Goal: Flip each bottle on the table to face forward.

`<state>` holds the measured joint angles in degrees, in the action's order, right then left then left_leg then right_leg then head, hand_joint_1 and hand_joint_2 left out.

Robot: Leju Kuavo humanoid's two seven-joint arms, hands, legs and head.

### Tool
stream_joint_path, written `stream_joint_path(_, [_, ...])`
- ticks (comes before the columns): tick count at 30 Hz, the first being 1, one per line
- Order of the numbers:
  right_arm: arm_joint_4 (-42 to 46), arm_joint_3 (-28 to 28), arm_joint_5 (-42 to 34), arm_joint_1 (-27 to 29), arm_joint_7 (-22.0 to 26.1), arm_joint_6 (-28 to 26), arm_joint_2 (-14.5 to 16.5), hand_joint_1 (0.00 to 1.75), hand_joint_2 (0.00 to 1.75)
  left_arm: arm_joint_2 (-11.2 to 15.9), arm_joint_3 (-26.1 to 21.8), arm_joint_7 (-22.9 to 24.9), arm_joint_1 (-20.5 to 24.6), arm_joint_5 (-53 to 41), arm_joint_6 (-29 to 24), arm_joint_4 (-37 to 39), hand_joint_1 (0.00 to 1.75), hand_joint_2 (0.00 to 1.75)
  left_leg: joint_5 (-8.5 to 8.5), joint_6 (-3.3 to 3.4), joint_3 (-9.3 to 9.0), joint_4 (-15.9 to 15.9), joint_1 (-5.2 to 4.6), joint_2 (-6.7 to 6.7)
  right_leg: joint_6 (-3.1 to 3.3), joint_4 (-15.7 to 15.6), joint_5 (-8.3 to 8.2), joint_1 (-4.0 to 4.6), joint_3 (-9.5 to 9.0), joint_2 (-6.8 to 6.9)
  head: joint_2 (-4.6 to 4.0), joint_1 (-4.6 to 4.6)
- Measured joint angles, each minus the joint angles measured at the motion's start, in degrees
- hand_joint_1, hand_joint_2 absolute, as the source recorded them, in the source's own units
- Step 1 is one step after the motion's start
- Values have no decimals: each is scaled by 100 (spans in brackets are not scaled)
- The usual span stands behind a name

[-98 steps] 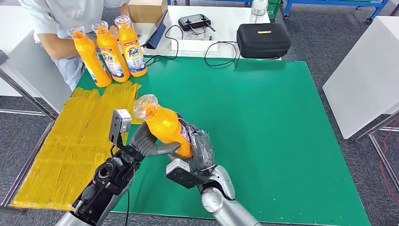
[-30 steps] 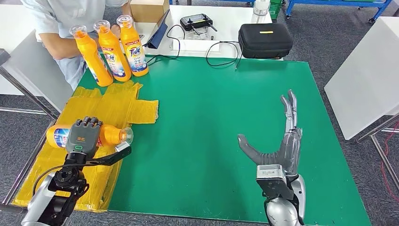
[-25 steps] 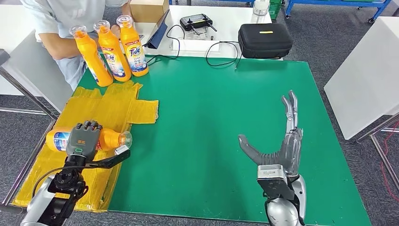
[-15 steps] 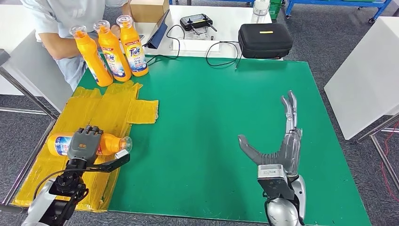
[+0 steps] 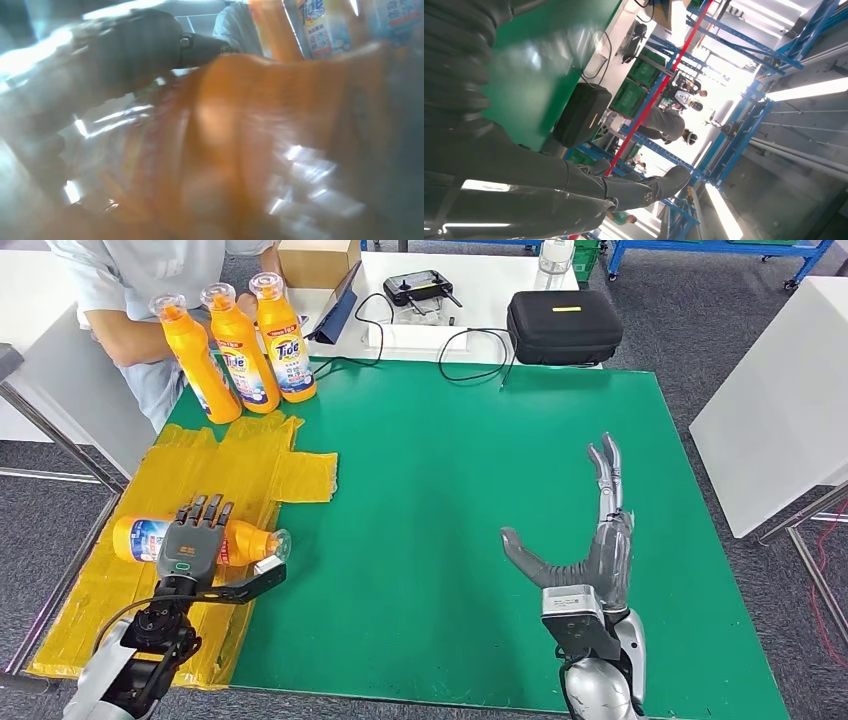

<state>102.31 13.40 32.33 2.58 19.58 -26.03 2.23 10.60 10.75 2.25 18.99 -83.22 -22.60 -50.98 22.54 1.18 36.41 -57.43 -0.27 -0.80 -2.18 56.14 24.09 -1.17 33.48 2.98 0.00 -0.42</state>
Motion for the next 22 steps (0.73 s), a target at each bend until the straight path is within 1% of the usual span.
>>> stream_joint_path(13, [-62, 7, -1, -34, -2, 11, 2, 0, 175, -66, 0, 11, 181, 39, 74, 380, 0, 175, -8, 4, -21, 2, 0, 4, 0, -1, 0, 0, -25, 3, 0, 0])
stream_joint_path(17, [-92, 8, -10, -51, -2, 18, 3, 0, 175, -81, 1, 3, 286, 49, 205, 538, 0, 175, -10, 5, -32, 3, 0, 9, 1, -1, 0, 0, -39, 8, 0, 0])
stream_joint_path(22, [-136, 9, -12, -77, -8, 31, 13, 0, 175, -92, 8, -129, 396, 199, 402, 657, 0, 175, -9, 4, -52, 4, 0, 9, 1, -1, 0, 0, -57, 9, 0, -2])
